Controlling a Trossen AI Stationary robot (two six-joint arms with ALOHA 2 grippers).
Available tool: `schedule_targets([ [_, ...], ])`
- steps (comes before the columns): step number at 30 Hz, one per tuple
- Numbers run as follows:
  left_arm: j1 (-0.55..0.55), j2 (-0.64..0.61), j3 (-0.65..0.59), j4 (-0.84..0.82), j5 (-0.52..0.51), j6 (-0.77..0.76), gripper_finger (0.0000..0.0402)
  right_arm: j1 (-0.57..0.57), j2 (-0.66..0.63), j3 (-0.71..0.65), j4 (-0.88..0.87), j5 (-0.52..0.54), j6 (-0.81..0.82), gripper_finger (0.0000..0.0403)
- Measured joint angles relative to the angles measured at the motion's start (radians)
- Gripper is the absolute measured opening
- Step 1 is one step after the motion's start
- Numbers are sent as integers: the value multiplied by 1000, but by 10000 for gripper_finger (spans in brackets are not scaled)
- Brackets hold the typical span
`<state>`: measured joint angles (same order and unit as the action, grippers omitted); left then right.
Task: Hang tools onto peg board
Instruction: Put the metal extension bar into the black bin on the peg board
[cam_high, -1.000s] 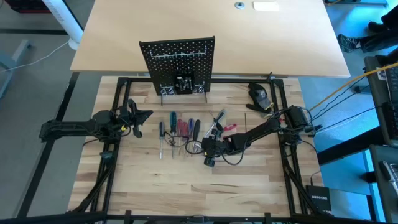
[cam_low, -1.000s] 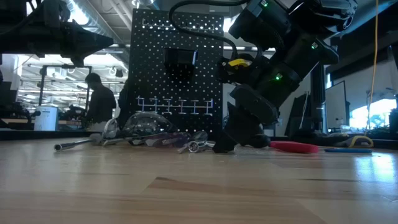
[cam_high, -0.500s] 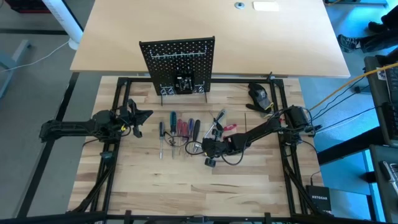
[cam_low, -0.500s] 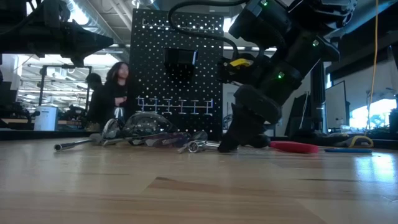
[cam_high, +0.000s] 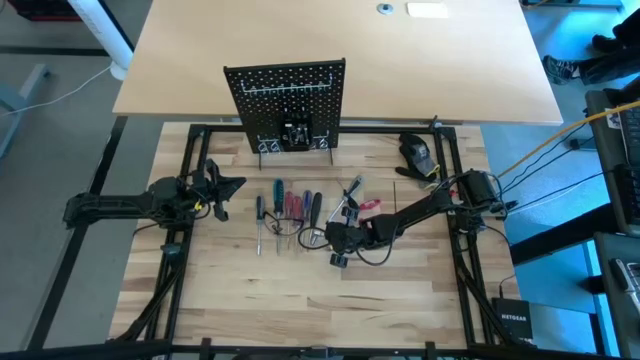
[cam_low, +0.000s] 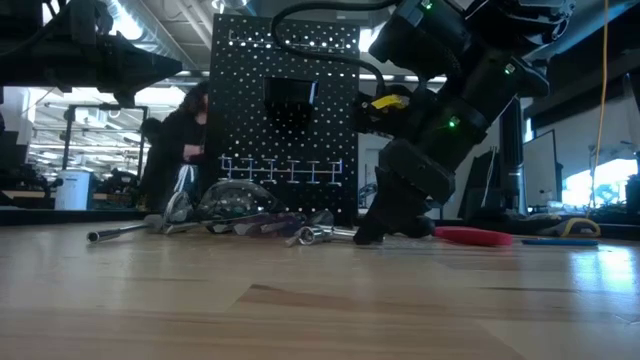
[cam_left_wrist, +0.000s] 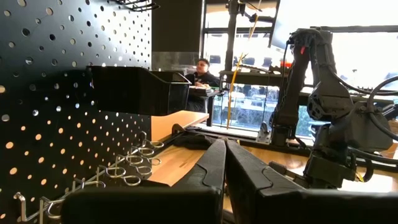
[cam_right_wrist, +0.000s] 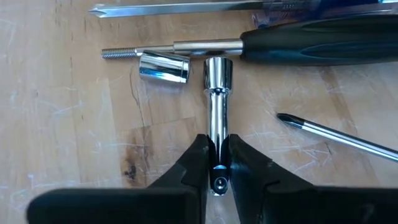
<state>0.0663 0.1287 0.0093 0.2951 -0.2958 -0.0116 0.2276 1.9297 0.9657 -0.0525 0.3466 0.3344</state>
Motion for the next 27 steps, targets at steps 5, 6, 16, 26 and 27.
schedule_targets([
  [5,0,0,0,0,0,0,1,0,-6,20,-16,1,-2,43],
  [6,0,0,0,0,0,0,1,-1,-11,23,-17,4,-2,42],
  [16,0,0,0,-1,0,0,1,0,-99,27,-30,150,-3,39],
  [26,0,0,0,-1,0,0,1,-2,-241,29,46,242,-56,41],
  [27,0,0,0,-2,0,0,1,-4,-258,30,69,255,-77,41],
])
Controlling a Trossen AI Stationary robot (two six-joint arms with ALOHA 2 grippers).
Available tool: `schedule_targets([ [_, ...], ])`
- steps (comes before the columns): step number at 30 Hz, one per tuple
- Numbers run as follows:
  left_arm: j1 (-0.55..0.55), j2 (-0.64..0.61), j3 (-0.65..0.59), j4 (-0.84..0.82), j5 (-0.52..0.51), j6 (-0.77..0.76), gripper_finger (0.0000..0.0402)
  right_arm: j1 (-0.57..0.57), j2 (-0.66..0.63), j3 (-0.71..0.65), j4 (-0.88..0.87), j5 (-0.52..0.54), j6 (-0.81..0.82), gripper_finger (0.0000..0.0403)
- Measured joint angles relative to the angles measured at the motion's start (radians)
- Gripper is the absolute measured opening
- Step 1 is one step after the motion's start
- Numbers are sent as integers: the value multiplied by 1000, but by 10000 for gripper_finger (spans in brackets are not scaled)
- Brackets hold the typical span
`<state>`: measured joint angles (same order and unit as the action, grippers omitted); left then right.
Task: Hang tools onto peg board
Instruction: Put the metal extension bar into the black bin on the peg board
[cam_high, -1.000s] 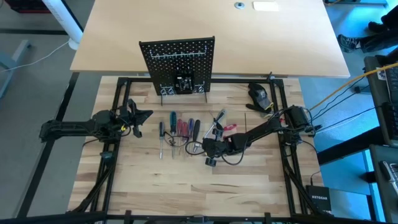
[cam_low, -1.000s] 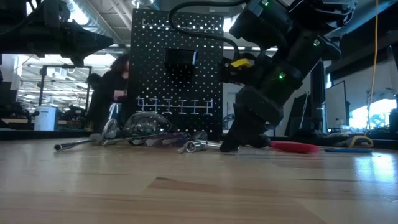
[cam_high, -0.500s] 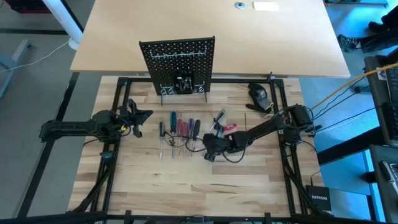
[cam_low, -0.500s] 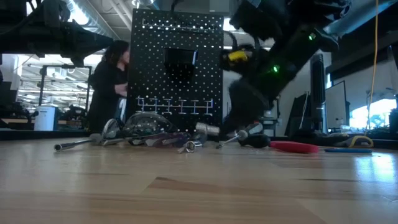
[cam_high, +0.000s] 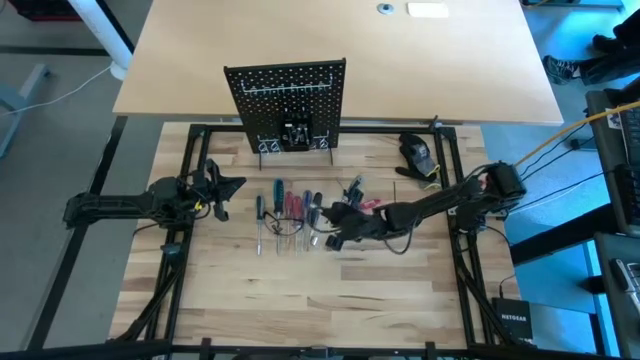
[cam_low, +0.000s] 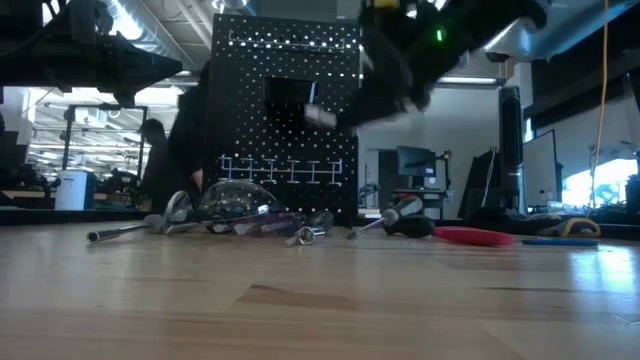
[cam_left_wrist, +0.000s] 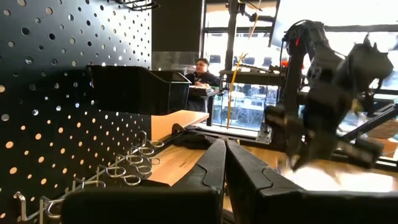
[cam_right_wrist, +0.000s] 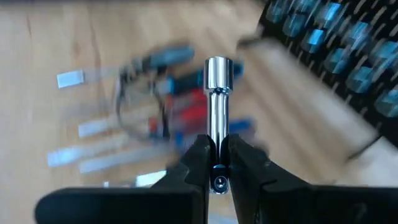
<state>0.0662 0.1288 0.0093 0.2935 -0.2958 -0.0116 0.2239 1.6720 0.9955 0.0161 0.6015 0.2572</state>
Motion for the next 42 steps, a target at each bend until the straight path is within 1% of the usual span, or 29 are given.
schedule_targets([
  [4,0,0,0,0,0,0,1,-21,-56,1,98,16,-61,41],
  [8,0,0,0,0,0,5,1,-60,-82,1,276,-4,-152,42],
  [11,0,0,0,1,0,8,1,-102,-81,1,434,-94,-226,43],
  [14,0,0,0,2,0,8,1,-155,-81,3,540,-168,-236,43],
  [17,0,0,0,2,0,8,1,-204,-80,29,552,-180,-236,43],
  [22,0,0,0,2,0,12,1,-275,-53,110,562,-234,-236,43],
  [27,0,0,0,1,0,11,1,-333,-25,163,556,-243,-235,44],
  [30,0,0,0,1,0,11,1,-363,-2,179,557,-239,-189,47],
  [32,0,0,0,-3,0,11,1,-384,17,184,556,-237,-160,52],
  [36,0,0,0,-2,0,9,1,-422,40,184,541,-237,-150,64],
  [42,0,0,0,-3,0,11,1,-443,50,184,500,-244,-83,92],
])
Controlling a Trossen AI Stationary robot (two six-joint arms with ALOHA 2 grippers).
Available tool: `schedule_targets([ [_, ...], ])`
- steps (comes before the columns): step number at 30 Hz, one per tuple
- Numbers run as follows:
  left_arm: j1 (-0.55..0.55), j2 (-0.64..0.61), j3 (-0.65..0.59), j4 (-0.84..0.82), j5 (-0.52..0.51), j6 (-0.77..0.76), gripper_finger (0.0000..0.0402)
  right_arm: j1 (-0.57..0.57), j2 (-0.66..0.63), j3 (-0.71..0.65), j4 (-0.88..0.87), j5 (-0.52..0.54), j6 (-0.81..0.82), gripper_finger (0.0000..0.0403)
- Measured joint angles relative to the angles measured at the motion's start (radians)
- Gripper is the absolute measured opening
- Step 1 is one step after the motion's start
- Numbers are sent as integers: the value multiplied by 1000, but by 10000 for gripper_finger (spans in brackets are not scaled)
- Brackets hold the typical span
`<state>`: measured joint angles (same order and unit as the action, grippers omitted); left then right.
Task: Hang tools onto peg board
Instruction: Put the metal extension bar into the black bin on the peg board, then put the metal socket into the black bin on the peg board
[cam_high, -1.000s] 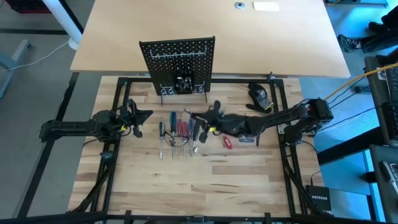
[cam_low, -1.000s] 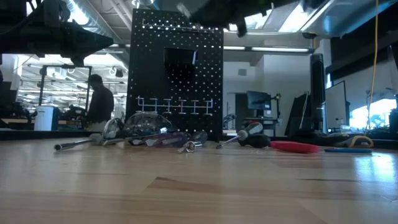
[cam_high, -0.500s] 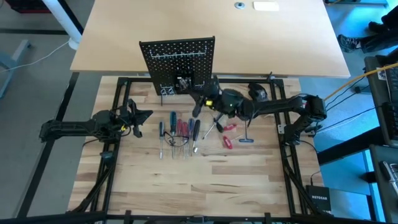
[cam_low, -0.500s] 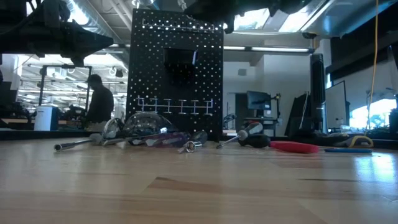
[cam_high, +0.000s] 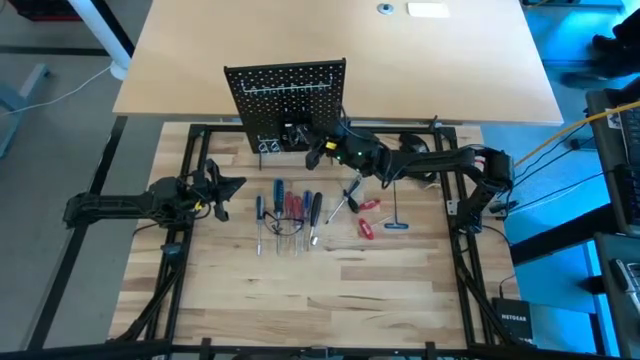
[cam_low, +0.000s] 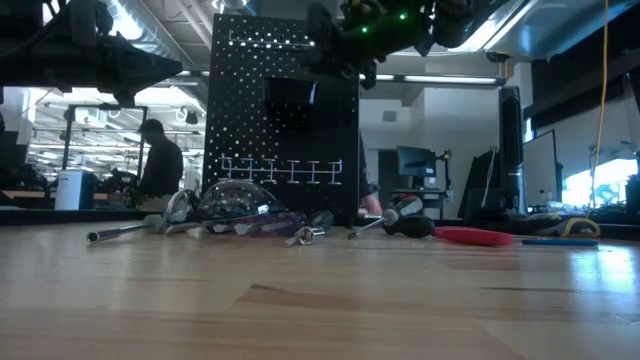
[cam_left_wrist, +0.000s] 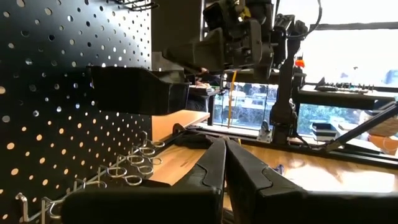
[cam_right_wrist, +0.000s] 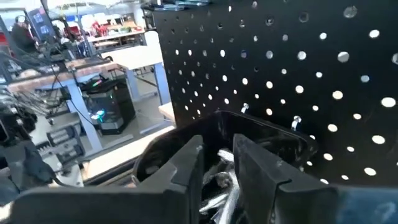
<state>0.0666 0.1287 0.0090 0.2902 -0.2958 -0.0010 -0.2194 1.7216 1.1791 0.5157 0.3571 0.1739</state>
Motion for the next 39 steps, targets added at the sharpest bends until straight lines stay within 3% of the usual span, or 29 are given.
schedule_targets([
  [5,0,0,0,-2,0,-3,1,3,0,0,14,-8,4,129],
  [9,0,0,0,-3,0,-3,1,26,-32,0,-48,-91,-3,153],
  [14,0,0,0,-21,0,-16,1,102,-125,1,-238,-221,-69,161],
  [21,0,0,0,-19,0,-23,1,270,-192,1,-540,-237,-103,161],
  [27,0,0,0,-16,0,-24,1,377,-117,-1,-656,-237,-46,170],
  [35,0,0,0,-17,0,-26,1,437,58,-1,-656,-223,-10,239],
  [39,0,0,0,-19,0,-30,1,443,144,-1,-653,-191,10,254],
])
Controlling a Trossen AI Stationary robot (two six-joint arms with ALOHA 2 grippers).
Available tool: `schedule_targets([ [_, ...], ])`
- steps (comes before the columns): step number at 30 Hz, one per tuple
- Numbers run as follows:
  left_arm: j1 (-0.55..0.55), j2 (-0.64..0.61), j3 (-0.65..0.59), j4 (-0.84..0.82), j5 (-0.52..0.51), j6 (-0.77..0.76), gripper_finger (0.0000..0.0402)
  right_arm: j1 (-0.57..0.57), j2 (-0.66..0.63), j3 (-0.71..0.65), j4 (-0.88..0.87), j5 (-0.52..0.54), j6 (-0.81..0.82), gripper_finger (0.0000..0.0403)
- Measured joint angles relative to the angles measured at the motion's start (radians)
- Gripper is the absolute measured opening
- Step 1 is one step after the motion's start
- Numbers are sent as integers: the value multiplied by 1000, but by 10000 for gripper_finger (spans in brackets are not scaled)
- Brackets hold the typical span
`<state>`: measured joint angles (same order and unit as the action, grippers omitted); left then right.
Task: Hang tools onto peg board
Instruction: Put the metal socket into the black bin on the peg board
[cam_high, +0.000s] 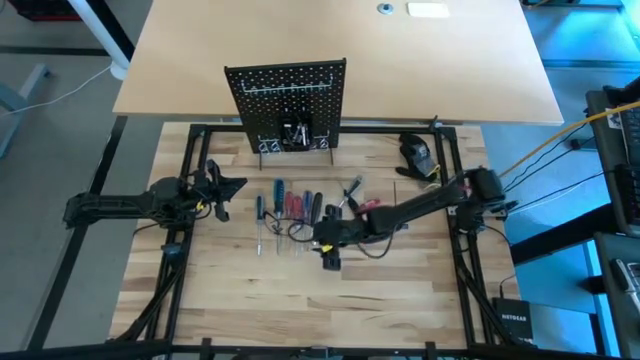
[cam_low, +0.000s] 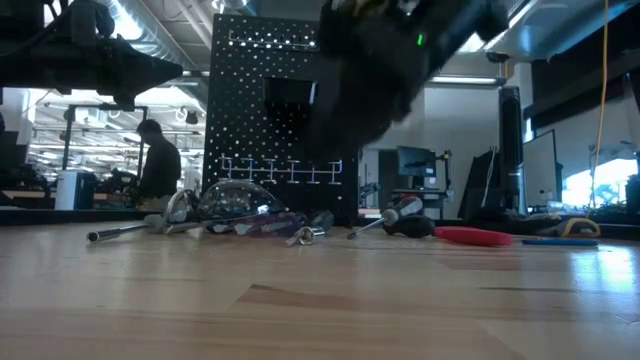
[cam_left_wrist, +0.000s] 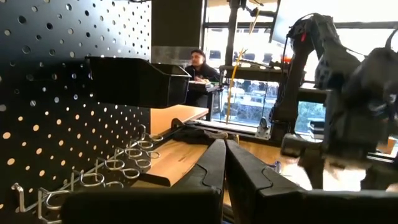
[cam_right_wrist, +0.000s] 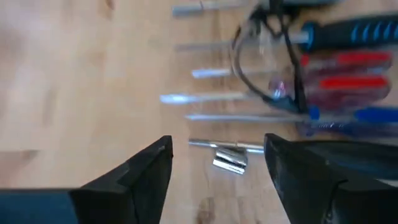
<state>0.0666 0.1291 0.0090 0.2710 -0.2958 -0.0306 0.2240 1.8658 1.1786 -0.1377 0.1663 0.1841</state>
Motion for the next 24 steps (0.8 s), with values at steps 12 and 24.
schedule_targets([
  [12,0,0,0,2,0,-1,1,-2,110,1,23,118,189,257],
  [24,0,0,0,2,0,0,1,-8,173,0,88,60,212,257],
])
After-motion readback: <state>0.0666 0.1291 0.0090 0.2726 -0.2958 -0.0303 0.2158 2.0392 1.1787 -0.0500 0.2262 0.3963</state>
